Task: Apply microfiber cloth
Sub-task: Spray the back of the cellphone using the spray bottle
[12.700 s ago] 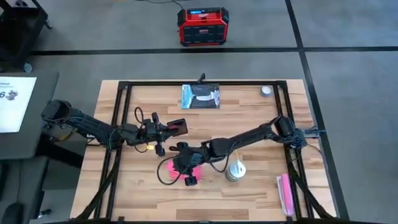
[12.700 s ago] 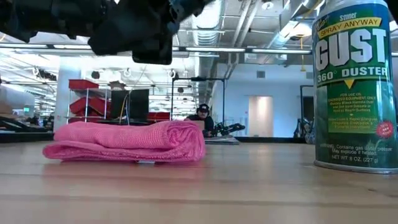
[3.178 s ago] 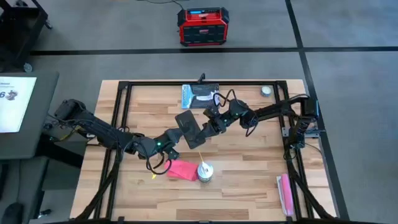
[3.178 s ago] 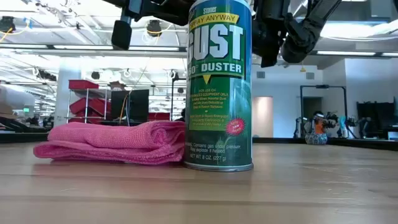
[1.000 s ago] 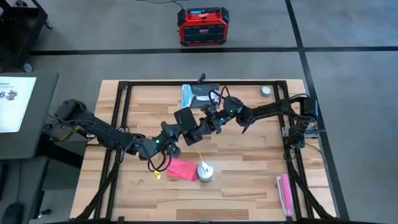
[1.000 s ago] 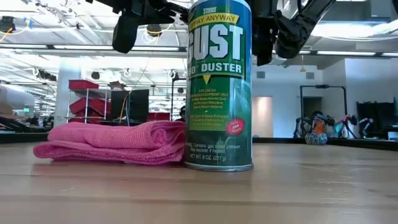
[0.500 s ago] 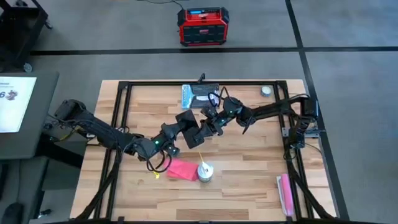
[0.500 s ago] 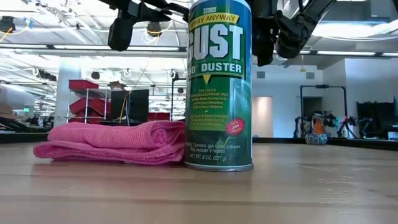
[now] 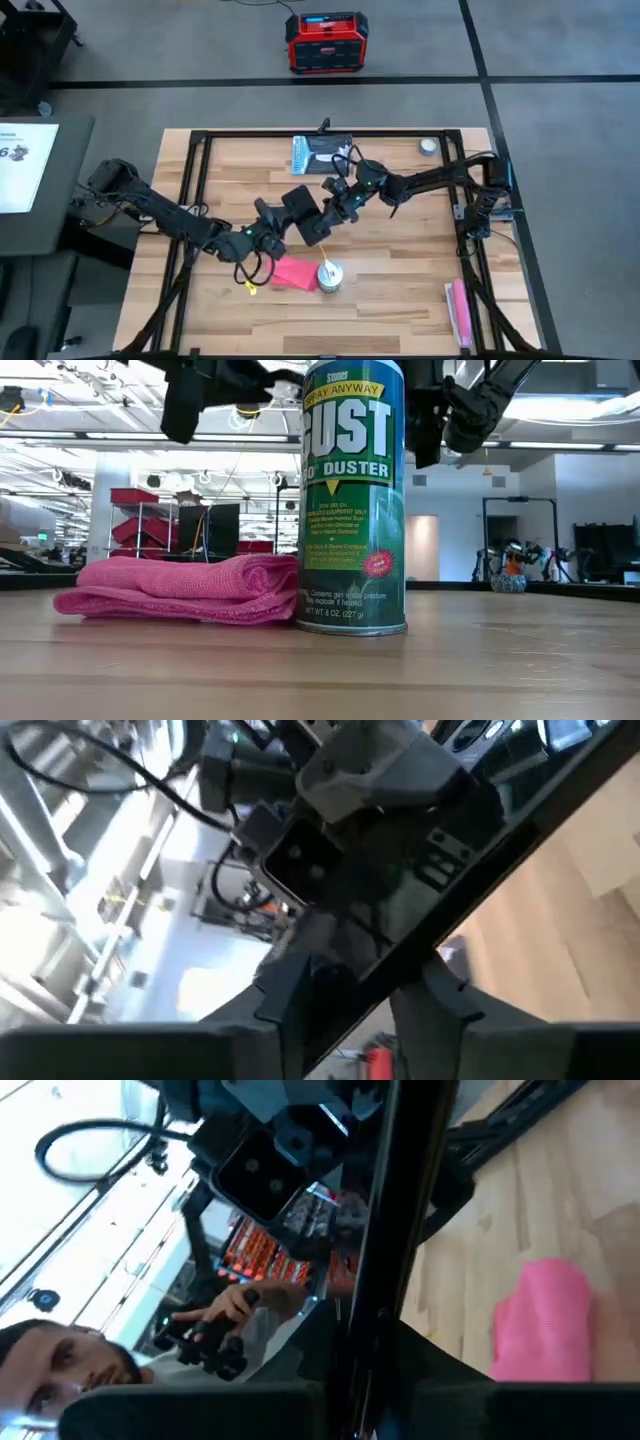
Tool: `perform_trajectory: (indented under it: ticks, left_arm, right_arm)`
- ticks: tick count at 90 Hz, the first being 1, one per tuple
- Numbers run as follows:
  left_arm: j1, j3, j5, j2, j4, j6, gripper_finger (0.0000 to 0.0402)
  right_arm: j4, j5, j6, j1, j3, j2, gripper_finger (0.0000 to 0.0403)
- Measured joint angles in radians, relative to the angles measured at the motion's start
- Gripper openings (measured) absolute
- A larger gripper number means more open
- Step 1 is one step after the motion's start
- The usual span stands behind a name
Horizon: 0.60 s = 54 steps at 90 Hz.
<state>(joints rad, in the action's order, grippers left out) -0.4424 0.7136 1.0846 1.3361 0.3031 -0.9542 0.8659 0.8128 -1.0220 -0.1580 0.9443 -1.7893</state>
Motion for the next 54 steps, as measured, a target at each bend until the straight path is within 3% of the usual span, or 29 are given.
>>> perform_trajectory:
  ticks: [36,54]
  left_arm:
    - [-0.013,0.001,0.054,0.001,-0.191,0.167,0.0110]
    - [-0.017,0.000,0.067,0.001,-0.178,-0.010,0.0110]
  right_arm:
    - [-0.035,-0.005,0.034,-0.028,0.000,-0.002,0.0018]
    - [-0.039,0.003,0.044,-0.029,0.000,-0.002,0.0018]
